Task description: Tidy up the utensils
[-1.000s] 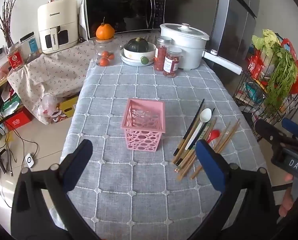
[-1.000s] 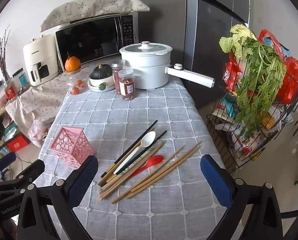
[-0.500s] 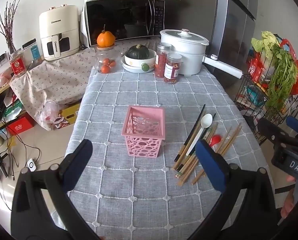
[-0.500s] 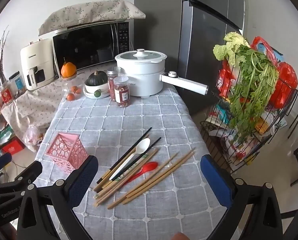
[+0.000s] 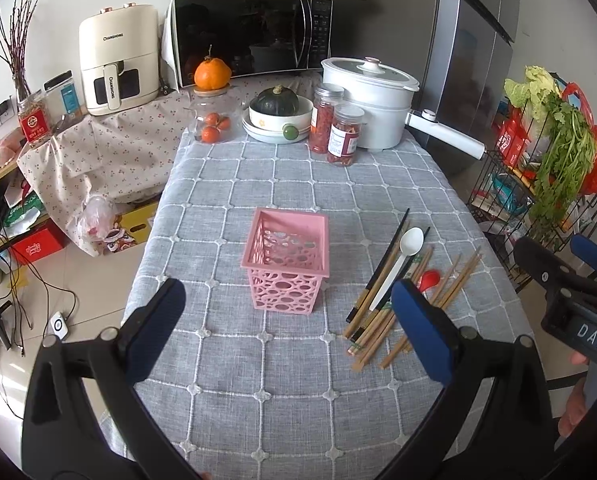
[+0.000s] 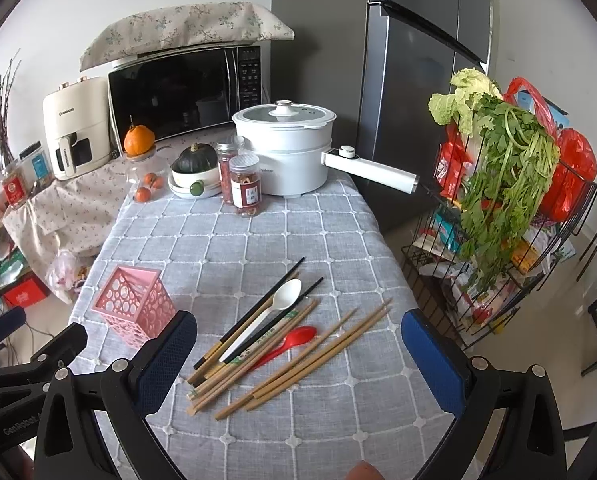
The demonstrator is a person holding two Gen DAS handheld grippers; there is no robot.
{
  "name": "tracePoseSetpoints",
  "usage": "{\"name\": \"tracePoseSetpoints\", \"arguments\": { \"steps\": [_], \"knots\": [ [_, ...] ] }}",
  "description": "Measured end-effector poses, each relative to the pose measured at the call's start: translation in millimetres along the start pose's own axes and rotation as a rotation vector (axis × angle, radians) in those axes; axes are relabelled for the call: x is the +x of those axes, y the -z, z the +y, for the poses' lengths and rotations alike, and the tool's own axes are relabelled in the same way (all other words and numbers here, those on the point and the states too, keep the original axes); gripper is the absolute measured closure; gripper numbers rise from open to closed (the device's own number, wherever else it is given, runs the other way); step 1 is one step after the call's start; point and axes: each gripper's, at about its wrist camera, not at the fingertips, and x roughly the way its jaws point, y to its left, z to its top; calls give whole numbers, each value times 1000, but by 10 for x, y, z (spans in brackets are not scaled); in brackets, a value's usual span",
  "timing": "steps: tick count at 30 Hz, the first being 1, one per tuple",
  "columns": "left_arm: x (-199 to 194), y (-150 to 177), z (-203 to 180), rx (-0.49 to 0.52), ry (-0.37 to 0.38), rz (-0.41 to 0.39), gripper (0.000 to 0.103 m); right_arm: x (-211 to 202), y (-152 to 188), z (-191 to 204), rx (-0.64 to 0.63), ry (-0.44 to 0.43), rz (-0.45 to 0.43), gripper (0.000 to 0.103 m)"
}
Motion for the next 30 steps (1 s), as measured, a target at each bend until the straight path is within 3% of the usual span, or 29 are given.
{"name": "tracePoseSetpoints", "arguments": {
  "steps": [30],
  "knots": [
    [-1, 24, -40, 13, 8, 10, 1, 19, 15, 11, 3, -4, 4, 0]
  ]
}}
